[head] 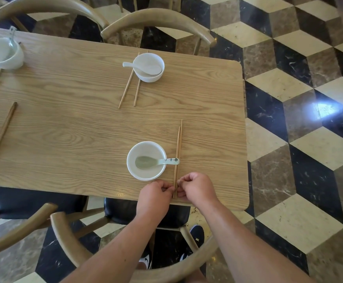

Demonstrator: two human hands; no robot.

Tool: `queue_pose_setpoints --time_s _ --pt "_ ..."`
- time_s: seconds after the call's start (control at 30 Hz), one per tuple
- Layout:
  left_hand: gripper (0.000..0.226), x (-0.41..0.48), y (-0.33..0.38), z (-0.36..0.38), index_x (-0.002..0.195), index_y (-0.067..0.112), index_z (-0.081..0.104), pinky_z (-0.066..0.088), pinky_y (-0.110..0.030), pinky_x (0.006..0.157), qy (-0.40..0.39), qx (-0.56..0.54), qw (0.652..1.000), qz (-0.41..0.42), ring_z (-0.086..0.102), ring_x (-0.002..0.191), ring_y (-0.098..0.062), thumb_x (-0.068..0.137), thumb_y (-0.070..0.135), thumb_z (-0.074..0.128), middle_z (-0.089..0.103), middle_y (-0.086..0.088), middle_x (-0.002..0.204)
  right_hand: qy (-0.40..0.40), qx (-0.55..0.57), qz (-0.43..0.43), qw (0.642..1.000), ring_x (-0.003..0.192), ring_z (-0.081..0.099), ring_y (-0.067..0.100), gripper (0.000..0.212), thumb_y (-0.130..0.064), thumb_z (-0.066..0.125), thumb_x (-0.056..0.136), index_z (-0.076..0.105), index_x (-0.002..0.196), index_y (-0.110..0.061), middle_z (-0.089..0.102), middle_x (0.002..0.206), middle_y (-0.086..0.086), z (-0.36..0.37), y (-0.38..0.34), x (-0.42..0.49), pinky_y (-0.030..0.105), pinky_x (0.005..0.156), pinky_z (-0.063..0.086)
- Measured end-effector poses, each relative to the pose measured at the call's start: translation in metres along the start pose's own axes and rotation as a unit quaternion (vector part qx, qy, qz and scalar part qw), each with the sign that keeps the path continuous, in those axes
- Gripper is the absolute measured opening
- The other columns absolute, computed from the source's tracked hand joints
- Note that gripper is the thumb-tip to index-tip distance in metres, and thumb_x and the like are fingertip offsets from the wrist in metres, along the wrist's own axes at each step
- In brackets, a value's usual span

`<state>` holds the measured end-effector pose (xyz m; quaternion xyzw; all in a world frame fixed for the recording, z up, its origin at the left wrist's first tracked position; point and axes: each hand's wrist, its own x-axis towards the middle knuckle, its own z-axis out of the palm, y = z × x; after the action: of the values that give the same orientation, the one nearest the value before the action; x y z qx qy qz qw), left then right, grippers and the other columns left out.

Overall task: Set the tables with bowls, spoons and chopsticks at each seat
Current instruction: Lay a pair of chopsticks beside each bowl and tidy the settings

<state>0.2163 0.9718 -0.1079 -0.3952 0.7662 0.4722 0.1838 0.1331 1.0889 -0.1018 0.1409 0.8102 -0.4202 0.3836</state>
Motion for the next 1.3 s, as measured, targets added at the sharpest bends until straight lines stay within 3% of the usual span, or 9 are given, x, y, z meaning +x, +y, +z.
queue_pose_setpoints --time_s 0.17,0.27,0.33,0.43,0.53,0.6,0.83,1.07,1.3 --pt "0.024 -0.014 0.004 -0.012 0.083 0.029 0.076 0.058 -0.031 0.068 -0.012 0.013 1.000 0.022 0.069 0.070 -0.010 0.101 0.041 0.066 0.074 0.008 0.071 -0.001 -0.027 -0.032 0.999 0.077 0.080 0.027 0.018 -0.019 0.066 0.102 0.077 0.088 -0.018 0.081 0.078 0.006 -0.018 -0.004 -0.021 0.049 0.079 0.067" --pt "0.036 -0.034 0.025 -0.021 0.077 0.027 0.072 0.056 -0.033 0.063 -0.027 0.091 0.994 0.061 0.067 0.064 -0.012 0.102 0.050 0.061 0.074 0.003 0.069 0.026 -0.104 -0.097 0.989 0.070 0.075 0.016 0.025 -0.033 0.061 0.105 0.072 0.083 -0.029 0.076 0.073 -0.001 -0.044 -0.009 -0.050 0.036 0.067 0.064" --pt "0.042 -0.048 0.053 -0.021 0.076 0.023 0.070 0.055 -0.035 0.062 -0.040 0.134 0.985 0.097 0.065 0.062 -0.013 0.104 0.051 0.056 0.073 0.000 0.070 0.054 -0.153 -0.150 0.975 0.056 0.059 0.006 0.036 -0.038 0.056 0.108 0.060 0.072 -0.033 0.064 0.063 -0.005 -0.071 -0.015 -0.068 0.024 0.055 0.047" --pt "0.041 -0.069 0.109 -0.005 0.095 0.025 0.071 0.060 -0.041 0.078 -0.040 0.207 0.963 0.166 0.070 0.080 -0.019 0.109 0.051 0.043 0.074 0.003 0.083 0.105 -0.192 -0.220 0.951 0.057 0.047 0.007 0.045 -0.040 0.047 0.110 0.049 0.066 -0.028 0.052 0.063 -0.007 -0.120 -0.020 -0.080 0.030 0.054 0.036" --pt "0.048 -0.096 0.174 0.032 0.149 0.034 0.055 0.051 -0.037 0.105 -0.047 0.257 0.942 0.212 0.063 0.129 -0.022 0.110 0.056 0.037 0.068 0.001 0.141 0.140 -0.216 -0.252 0.933 0.105 0.062 0.013 0.035 -0.047 0.043 0.110 0.070 0.110 -0.025 0.070 0.109 -0.005 -0.193 -0.012 -0.082 0.037 0.088 0.054" --pt "0.070 -0.112 0.215 0.057 0.166 0.038 0.028 0.037 -0.042 0.123 -0.044 0.286 0.928 0.236 0.037 0.156 -0.024 0.103 0.068 0.041 0.040 0.004 0.170 0.164 -0.242 -0.258 0.921 0.141 0.047 0.018 0.055 -0.057 0.044 0.107 0.053 0.149 -0.024 0.057 0.149 -0.001 -0.248 -0.004 -0.084 0.039 0.117 0.043" --pt "0.110 -0.171 0.377 0.196 0.168 0.043 0.003 0.006 -0.057 0.134 0.011 0.380 0.879 0.287 -0.003 0.167 -0.024 0.081 0.095 0.044 -0.003 0.008 0.180 0.261 -0.341 -0.218 0.877 0.165 0.011 0.031 0.097 -0.088 0.035 0.090 0.009 0.166 -0.034 0.015 0.178 0.000 -0.493 0.045 -0.104 0.057 0.132 0.018" --pt "0.105 -0.194 0.480 0.295 0.169 0.040 0.013 0.005 -0.053 0.133 0.033 0.413 0.848 0.330 0.005 0.167 -0.023 0.083 0.096 0.034 0.009 0.007 0.180 0.280 -0.318 -0.158 0.892 0.165 0.012 0.032 0.103 -0.095 0.021 0.086 0.003 0.167 -0.034 0.013 0.178 0.003 -0.639 0.082 -0.109 0.054 0.132 0.019" --pt "0.101 -0.150 0.553 0.269 0.166 0.036 0.027 0.014 -0.052 0.134 0.065 0.388 0.867 0.307 0.020 0.164 -0.022 0.084 0.095 0.033 0.025 0.009 0.176 0.241 -0.326 -0.181 0.896 0.164 0.013 0.025 0.100 -0.093 0.018 0.088 0.007 0.168 -0.034 0.016 0.178 -0.001 -0.671 0.016 -0.055 0.045 0.134 0.016"
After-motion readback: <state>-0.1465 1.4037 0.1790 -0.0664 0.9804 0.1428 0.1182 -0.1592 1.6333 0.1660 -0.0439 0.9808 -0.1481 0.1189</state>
